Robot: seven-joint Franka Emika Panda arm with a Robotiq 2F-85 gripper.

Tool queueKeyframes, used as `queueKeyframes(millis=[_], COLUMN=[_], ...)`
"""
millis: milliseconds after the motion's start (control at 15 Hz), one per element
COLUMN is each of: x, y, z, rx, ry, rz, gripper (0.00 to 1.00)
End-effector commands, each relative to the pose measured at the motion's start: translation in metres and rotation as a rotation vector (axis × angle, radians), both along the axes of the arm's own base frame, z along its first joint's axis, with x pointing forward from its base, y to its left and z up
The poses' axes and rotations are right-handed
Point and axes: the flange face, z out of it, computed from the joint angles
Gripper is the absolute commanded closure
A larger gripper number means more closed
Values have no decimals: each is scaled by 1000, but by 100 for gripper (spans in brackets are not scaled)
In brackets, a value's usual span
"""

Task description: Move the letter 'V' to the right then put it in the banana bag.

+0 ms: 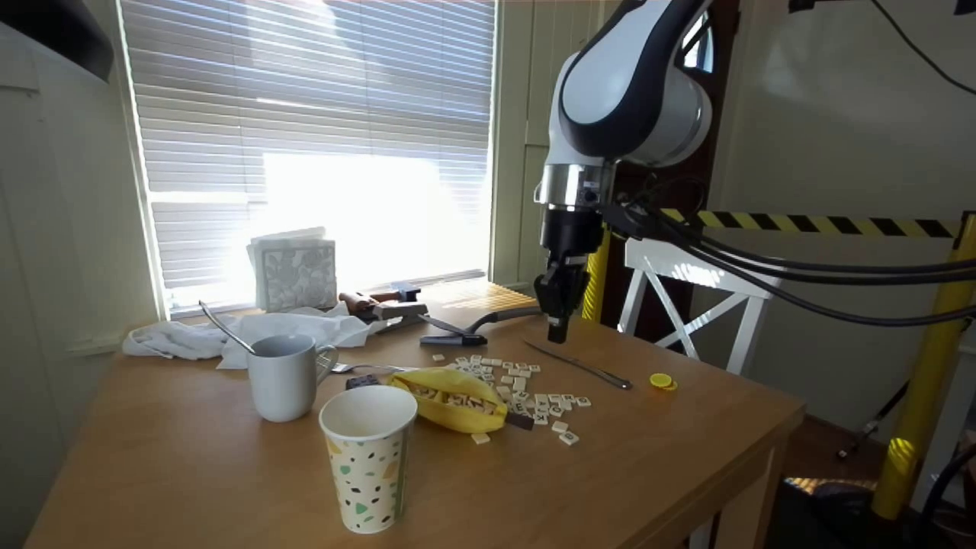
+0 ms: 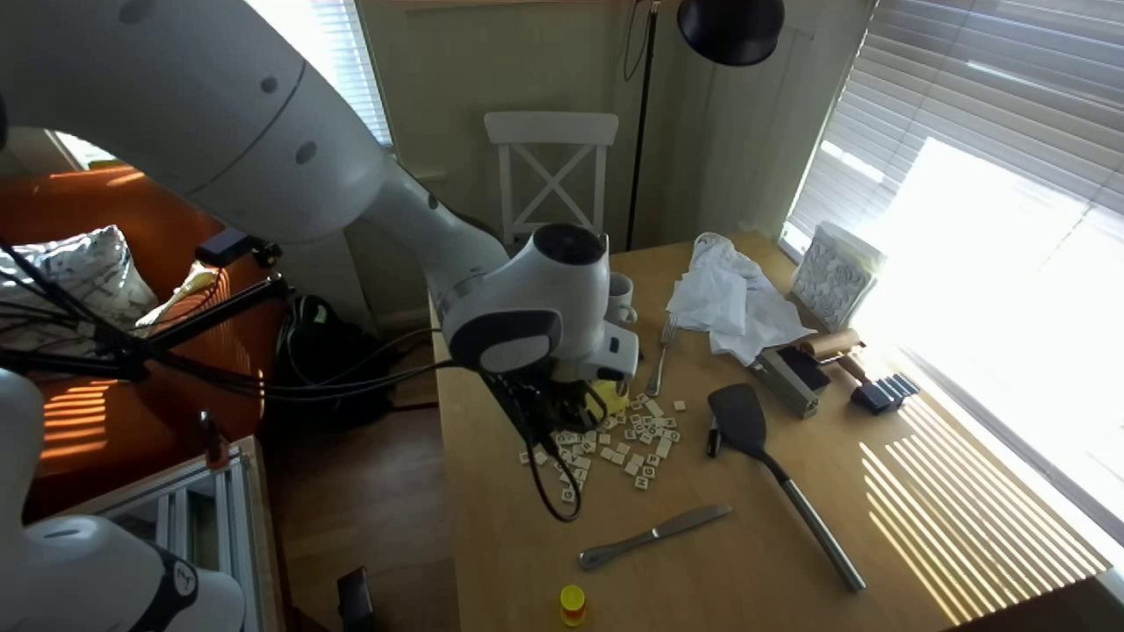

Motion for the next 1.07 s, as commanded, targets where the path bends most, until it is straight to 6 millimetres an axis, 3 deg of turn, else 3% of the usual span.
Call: queueKeyframes(millis=[0, 200, 600, 1000], x=[3, 8, 10, 16], y=[0, 2, -3, -7], z=[-3, -9, -50, -78], rx=[4, 42, 39, 30], ry=[2, -1, 27, -7], rz=[2, 21, 46, 35], gripper=[99, 100, 100, 100])
